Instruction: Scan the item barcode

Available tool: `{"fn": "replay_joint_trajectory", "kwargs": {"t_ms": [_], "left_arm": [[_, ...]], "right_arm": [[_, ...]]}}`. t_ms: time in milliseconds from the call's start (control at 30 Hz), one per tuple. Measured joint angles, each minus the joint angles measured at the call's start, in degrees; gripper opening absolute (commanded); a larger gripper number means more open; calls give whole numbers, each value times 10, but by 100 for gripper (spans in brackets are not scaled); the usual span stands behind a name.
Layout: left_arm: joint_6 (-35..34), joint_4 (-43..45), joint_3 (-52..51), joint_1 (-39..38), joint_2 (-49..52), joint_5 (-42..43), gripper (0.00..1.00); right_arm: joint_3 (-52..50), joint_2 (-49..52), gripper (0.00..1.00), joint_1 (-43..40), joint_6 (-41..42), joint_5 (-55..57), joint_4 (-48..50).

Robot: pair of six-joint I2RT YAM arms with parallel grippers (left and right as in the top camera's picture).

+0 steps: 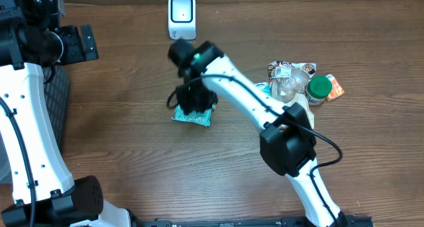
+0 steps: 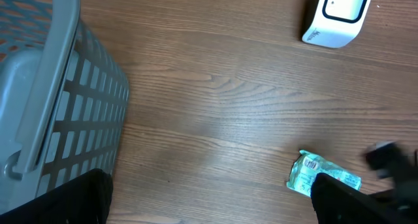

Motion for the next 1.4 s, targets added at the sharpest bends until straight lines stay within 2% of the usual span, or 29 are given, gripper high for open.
{"fn": "replay_joint_trajectory", "kwargs": {"t_ms": [167,300,567,867,967,1133,1400], "left_arm": [[0,0,0,0,0,0,100],[0,0,0,0,0,0,100],[0,0,0,0,0,0,99],[0,0,0,0,0,0,100],[0,0,0,0,0,0,99],[0,0,0,0,0,0,100],[0,0,0,0,0,0,99]], "right_arm": [[-94,0,29,43,9,-12,40],[-129,0,26,50,28,5,57],[-134,0,29,12,37,38,95],[-129,0,29,1,-7,44,73],[-97,0,33,-3,-45,33,30],[-8,-19,46,-35,-109,23,-29],[30,-102,66,-171,-159,-22,-23]]}}
